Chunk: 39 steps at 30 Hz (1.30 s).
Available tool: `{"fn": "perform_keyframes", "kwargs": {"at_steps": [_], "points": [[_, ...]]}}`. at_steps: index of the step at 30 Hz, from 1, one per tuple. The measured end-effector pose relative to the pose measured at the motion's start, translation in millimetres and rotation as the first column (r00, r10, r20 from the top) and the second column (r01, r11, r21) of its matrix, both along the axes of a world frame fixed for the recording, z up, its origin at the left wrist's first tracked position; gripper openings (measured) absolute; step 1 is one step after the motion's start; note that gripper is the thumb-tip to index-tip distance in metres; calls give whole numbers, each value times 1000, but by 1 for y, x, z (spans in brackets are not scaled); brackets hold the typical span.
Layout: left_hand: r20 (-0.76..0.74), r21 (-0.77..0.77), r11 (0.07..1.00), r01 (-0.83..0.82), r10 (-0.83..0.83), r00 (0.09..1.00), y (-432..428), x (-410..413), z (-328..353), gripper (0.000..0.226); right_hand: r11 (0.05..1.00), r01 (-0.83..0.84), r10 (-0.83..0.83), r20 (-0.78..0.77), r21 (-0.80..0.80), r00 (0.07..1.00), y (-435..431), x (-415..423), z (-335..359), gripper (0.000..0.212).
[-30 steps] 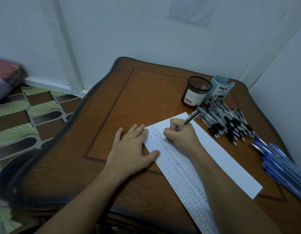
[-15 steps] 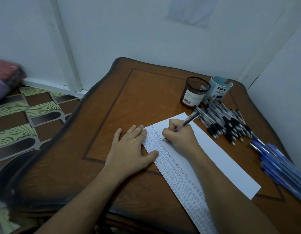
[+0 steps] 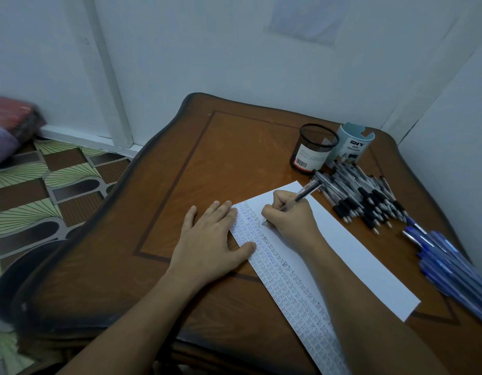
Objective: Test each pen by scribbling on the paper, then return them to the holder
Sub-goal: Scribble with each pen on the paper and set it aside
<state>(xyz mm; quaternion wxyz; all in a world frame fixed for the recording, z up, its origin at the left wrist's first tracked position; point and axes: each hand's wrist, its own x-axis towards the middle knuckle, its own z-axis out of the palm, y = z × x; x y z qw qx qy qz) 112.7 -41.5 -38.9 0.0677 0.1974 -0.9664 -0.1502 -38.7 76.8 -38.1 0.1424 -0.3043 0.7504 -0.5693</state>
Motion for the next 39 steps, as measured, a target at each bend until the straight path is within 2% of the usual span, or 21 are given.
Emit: {"fn": "perform_keyframes", "kwargs": {"at_steps": [4,8,12,23,27,31,39], "points": [[-7,6,1000,1,-1,1000,1,0,1,100,1000,-14,15,59,-22,998,0,-3,1,40],[2,-2,1000,-1,1,1000,0,0,0,101,1000,5,-5,-3,-9,1000,-1,-1,1,44],[-1,4,1000,-3,3,1000,0,1,0,101,998,32,-29,51,-55,998,-2,-3,0,50],[-2,2,1000,0,0,1000,0,-1,0,100,998,40,-39,31,-50,999,-3,4,2,50],[-5,4,1000,3,-3,1000,0,0,0,101,1000,31,-31,13,-5,999,-2,3,4,43],[-6,8,1000,4,-4,1000,0,-1,-1,100,998,45,-44,27,-38,999,-3,2,4,44],[8,3,1000,3,-3,1000,0,1,0,98,1000,22,-22,32,-5,999,-3,1,1,40]]}}
